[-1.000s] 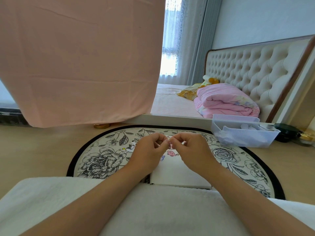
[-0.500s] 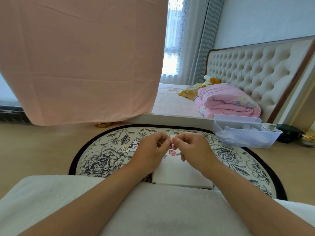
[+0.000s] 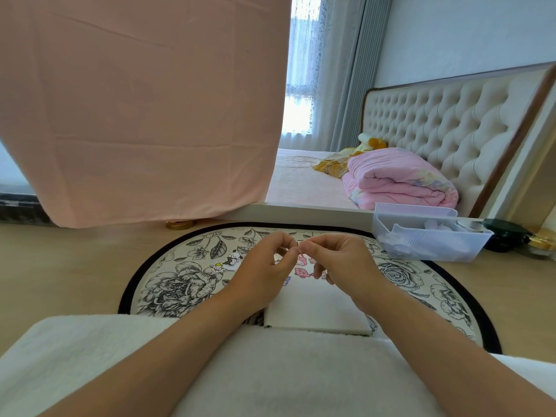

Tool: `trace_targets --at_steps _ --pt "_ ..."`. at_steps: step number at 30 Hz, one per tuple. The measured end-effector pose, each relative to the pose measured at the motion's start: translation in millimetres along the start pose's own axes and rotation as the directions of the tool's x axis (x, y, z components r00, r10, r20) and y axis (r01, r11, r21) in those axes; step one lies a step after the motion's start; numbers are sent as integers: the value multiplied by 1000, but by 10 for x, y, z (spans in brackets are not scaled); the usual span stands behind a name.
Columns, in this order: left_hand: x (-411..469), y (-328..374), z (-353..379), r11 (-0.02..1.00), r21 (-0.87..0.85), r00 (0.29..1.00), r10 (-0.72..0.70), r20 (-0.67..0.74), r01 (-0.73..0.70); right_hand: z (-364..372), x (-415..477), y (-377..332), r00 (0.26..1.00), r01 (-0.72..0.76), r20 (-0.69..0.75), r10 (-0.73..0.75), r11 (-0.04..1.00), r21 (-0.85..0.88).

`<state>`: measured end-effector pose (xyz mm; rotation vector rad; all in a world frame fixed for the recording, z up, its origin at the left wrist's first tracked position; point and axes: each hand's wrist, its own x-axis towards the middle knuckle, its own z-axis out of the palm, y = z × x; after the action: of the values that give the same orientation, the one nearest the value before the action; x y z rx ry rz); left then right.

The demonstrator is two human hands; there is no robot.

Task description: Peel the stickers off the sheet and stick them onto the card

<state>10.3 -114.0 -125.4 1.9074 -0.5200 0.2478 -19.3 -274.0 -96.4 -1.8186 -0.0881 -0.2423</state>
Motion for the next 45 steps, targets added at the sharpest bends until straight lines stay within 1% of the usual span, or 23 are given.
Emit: trace_targets --at_steps 4,8,9,14,17,20,23,25,27,29,30,32,35,37,38,40,43,45 --pt "7 20 20 998 -65 999 -20 -28 18 -37 21 -39 1000 -22 2 22 999 43" --pt "41 161 93 962 -237 989 -148 -26 138 -140 77 -67 999 -29 -21 30 998 47" --pt "63 212 115 953 -258 986 -168 -22 157 -179 98 -72 999 -35 -30 37 998 55" --pt "258 423 264 976 -176 987 -146 -71 132 -429 209 -97 994 -104 -11 105 992 73" --pt "422 507 393 993 -61 993 -105 -55 101 -607 263 -94 992 -122 -29 125 988 96" --pt "592 548 560 996 28 996 -79 -29 80 -823 348 -53 986 -119 -110 126 991 64" --pt "723 570 722 996 30 996 -82 -32 82 -1096 446 32 965 -89 -243 96 995 41" --pt "776 578 813 996 33 996 -86 -28 86 -1304 506 117 929 -54 -370 28 997 -62" --pt "805 570 892 994 51 996 -94 -7 94 -1493 565 221 870 -39 -486 -86 970 -241" --pt "819 537 954 994 60 995 -97 19 96 -1623 610 314 830 -81 -538 -146 923 -375" --pt "820 519 979 993 62 994 -102 31 100 -1662 624 354 829 -105 -539 -153 902 -418" --pt "815 481 1013 991 71 992 -117 50 113 -1700 638 410 848 -152 -514 -128 871 -468" --pt "784 452 1021 987 50 986 -155 66 151 -1714 642 430 885 -195 -461 -61 850 -489" --pt "756 456 999 982 11 980 -189 67 189 -1684 621 370 895 -189 -439 -82 821 -538" --pt "742 466 978 979 -6 977 -203 65 204 -1645 602 316 898 -163 -424 -118 805 -570" --pt "712 490 912 974 -30 974 -222 49 223 -1503 550 165 919 -52 -342 -196 801 -596" --pt "651 524 755 962 -66 964 -263 20 264 -1156 433 -75 963 146 -105 -248 808 -572" --pt "590 549 629 940 -134 950 -312 24 313 -933 377 -152 954 260 30 -300 768 -585"
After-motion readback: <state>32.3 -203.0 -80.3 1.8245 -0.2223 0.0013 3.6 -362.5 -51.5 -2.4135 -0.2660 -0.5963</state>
